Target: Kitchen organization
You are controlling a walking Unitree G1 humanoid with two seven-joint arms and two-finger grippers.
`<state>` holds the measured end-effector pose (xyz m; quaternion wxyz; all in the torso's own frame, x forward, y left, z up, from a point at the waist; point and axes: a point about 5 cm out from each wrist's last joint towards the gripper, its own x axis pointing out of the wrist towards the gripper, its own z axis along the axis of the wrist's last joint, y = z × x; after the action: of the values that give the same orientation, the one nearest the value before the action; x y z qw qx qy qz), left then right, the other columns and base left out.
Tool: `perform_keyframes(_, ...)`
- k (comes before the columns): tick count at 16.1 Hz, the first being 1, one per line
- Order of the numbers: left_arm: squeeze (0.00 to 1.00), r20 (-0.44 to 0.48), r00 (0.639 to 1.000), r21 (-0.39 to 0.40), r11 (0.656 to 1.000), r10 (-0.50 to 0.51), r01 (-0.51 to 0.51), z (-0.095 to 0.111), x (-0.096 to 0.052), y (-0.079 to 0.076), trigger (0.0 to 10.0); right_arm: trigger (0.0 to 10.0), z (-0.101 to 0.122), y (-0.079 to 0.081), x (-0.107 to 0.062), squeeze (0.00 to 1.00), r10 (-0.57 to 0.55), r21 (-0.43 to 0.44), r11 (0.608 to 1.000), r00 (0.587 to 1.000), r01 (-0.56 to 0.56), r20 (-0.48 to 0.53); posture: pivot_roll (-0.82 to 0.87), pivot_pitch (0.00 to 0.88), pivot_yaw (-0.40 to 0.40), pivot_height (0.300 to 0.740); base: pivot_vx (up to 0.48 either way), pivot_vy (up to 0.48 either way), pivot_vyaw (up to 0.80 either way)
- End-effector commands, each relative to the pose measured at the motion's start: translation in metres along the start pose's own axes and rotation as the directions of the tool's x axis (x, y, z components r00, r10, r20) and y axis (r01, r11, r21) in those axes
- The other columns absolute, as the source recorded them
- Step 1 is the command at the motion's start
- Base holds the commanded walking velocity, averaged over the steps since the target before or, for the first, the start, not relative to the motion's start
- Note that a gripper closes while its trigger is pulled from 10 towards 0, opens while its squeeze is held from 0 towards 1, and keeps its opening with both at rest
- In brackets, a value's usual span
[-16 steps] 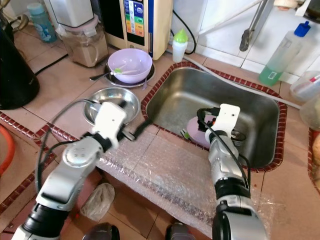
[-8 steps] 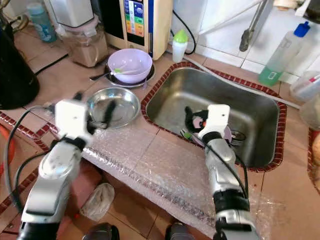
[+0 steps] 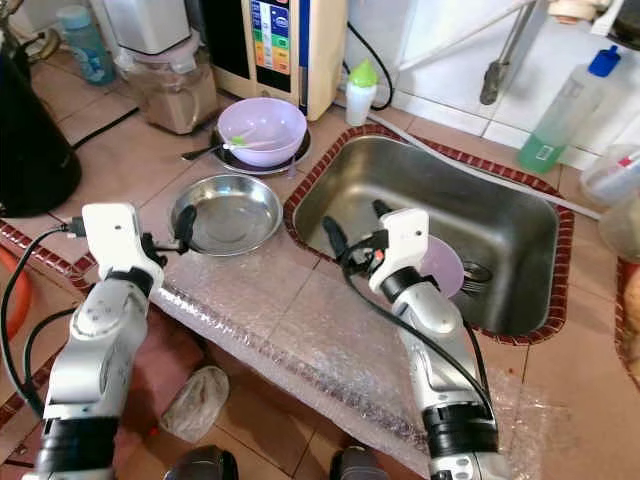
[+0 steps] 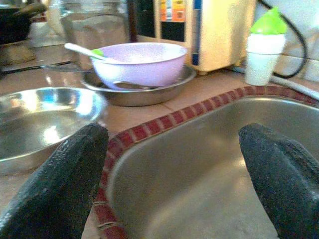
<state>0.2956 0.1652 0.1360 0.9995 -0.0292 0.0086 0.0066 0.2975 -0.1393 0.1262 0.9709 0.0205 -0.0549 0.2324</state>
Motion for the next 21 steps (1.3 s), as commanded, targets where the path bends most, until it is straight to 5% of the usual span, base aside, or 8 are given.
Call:
perform_keyframes(1,0.00,-0.032,0.999,-0.006,1.000,0.004,-0.004,-0.003,0.004,0.002,10.0,10.0,0.004,0.002,-0.004,0.00,0.038,-0.024,0.999,0.999,-0.038,-0.003,-0.05,0.035,-0.014,0.740,0.000,0.000,0.00)
perform_keyframes(4,0.00,-0.061,0.998,-0.047,0.999,0.001,-0.004,-0.003,0.010,0.003,10.0,10.0,0.006,0.003,-0.007,0.00,0.040,-0.011,0.999,0.999,-0.040,-0.007,-0.05,0.034,-0.007,0.740,0.000,0.000,0.00)
perform_keyframes(6,0.00,-0.158,0.986,-0.151,0.988,-0.056,0.031,-0.008,0.019,-0.003,10.0,10.0,0.013,0.019,-0.005,0.00,0.161,-0.025,0.987,0.987,-0.161,-0.002,-0.06,0.031,-0.004,0.740,0.000,0.000,0.00)
perform_keyframes(9,0.00,-0.181,0.974,-0.227,0.970,-0.134,0.092,-0.007,0.028,-0.011,10.0,10.0,0.006,0.025,-0.008,0.00,0.180,-0.026,0.983,0.983,-0.181,-0.029,-0.06,0.027,-0.006,0.740,0.000,0.000,0.00)
perform_keyframes(12,0.00,-0.221,0.954,-0.231,0.961,-0.201,0.149,-0.007,0.031,-0.020,10.0,10.0,0.004,0.032,-0.011,0.00,0.224,-0.044,0.973,0.973,-0.227,-0.054,-0.07,0.028,-0.003,0.740,0.000,0.000,0.00)
perform_keyframes(13,0.00,-0.231,0.951,-0.230,0.961,-0.204,0.150,-0.008,0.031,-0.020,4.4,10.0,0.004,0.033,-0.011,0.00,0.229,-0.047,0.972,0.972,-0.232,-0.055,-0.07,0.029,0.000,0.740,0.000,0.000,0.00)
perform_keyframes(14,0.00,-0.268,0.937,-0.240,0.957,-0.226,0.163,-0.013,0.030,-0.021,0.0,10.0,0.005,0.035,-0.011,0.00,0.247,-0.043,0.967,0.967,-0.250,-0.057,-0.07,0.028,0.005,0.740,0.000,0.000,0.00)
perform_keyframes(21,0.00,-0.323,0.917,-0.226,0.960,-0.236,0.168,-0.021,0.027,-0.013,0.0,10.0,0.003,0.041,-0.018,0.00,0.351,-0.033,0.934,0.931,-0.355,-0.098,-0.07,0.024,0.009,0.740,0.000,0.000,0.00)
